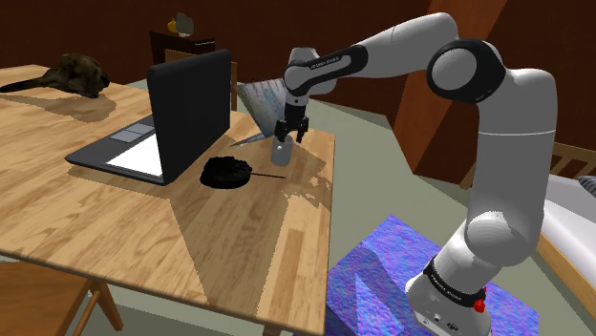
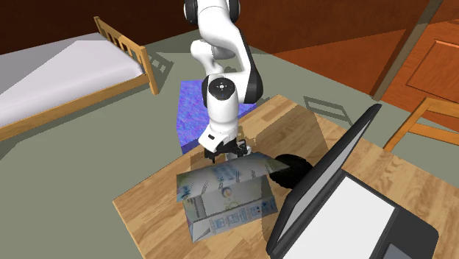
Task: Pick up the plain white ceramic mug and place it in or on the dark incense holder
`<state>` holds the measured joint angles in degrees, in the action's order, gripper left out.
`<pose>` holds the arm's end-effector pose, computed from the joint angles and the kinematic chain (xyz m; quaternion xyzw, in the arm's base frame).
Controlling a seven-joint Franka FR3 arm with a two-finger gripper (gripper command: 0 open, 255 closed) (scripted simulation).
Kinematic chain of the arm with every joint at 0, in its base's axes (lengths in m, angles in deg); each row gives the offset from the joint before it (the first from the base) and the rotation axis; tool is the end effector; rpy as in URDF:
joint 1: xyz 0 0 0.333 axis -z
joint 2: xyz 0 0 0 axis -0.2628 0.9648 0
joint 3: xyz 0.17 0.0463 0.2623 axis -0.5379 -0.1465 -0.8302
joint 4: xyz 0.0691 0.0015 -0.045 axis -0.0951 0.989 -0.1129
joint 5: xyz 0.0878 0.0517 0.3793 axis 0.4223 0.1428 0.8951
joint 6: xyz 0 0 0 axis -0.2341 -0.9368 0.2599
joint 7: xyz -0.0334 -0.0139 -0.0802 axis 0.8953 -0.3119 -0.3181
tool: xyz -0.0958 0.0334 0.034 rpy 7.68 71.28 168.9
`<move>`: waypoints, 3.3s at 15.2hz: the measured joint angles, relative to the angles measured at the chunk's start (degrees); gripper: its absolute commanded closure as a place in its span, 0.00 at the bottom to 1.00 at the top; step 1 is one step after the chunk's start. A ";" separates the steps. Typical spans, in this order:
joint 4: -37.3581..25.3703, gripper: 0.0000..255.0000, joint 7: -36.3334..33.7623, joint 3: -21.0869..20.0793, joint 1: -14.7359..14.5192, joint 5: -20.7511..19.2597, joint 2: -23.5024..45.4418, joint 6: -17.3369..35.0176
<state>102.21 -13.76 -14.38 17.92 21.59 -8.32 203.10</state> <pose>0.6640 -0.0027 0.3478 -0.9992 0.0082 0.0371 0.0146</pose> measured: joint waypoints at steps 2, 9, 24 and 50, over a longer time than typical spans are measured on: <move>0.00 1.00 0.00 0.00 0.00 0.00 0.00 0.01; 0.01 1.00 0.00 0.01 0.01 -0.01 -0.01 0.02; -4.17 1.00 -0.05 -0.03 0.07 0.08 -2.90 -7.06; -18.33 1.00 -18.18 -5.46 -12.87 -1.38 1.41 -16.42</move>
<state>83.88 -31.94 -19.84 5.05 20.21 -6.91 186.68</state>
